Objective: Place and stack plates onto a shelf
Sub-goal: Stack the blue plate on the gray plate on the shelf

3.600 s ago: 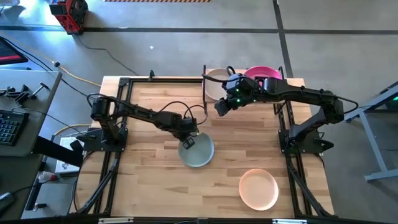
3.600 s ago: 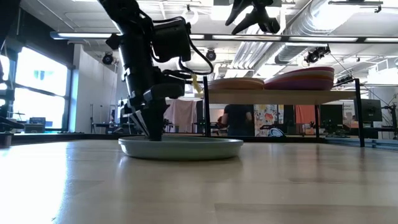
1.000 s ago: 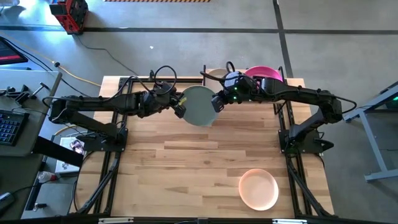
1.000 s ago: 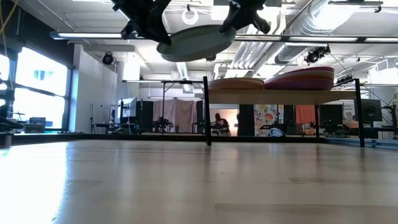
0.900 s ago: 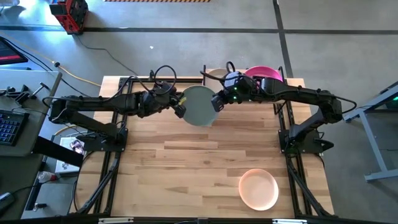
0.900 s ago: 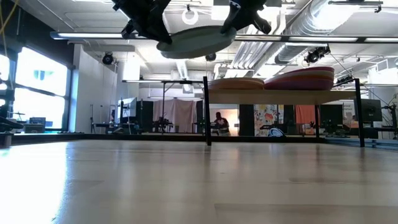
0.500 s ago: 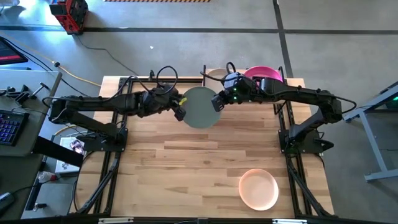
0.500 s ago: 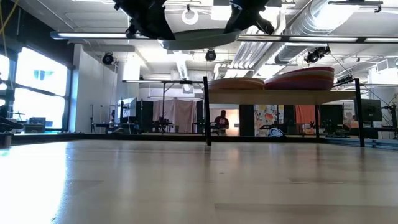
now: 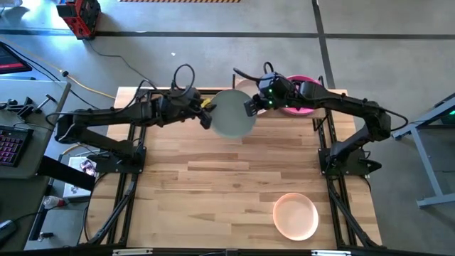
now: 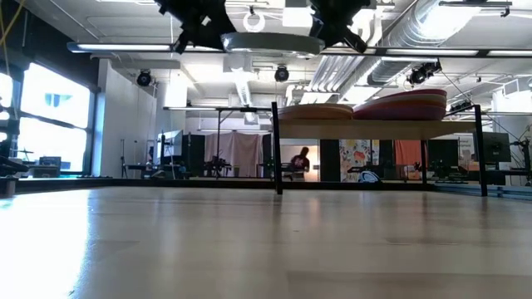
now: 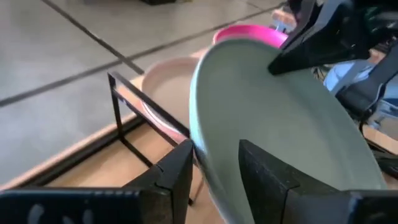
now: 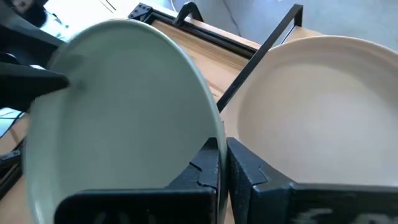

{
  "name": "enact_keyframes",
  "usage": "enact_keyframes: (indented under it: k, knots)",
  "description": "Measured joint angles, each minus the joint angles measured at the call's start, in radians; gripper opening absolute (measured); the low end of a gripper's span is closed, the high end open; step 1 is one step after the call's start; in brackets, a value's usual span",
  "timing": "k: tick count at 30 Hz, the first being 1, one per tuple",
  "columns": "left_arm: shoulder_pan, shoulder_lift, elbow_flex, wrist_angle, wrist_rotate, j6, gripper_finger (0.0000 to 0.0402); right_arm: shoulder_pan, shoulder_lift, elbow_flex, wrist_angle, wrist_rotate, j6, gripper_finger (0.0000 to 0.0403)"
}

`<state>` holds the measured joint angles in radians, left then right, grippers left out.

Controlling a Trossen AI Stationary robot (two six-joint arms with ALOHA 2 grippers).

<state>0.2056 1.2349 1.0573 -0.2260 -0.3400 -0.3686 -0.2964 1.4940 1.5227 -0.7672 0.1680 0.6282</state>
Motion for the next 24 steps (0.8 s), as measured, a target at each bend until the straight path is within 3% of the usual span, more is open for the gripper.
enact_keyframes:
  k: [13,24]
  knots:
    - [0.057,-0.034,-0.001,0.039,-0.002,0.058,0.0118,-0.155,-0.005,0.000,-0.006,-0.047,-0.105,0.0000]
    - [0.064,-0.038,0.000,0.037,-0.009,0.112,0.0118,-0.418,-0.010,0.001,-0.007,-0.260,-0.229,0.0000]
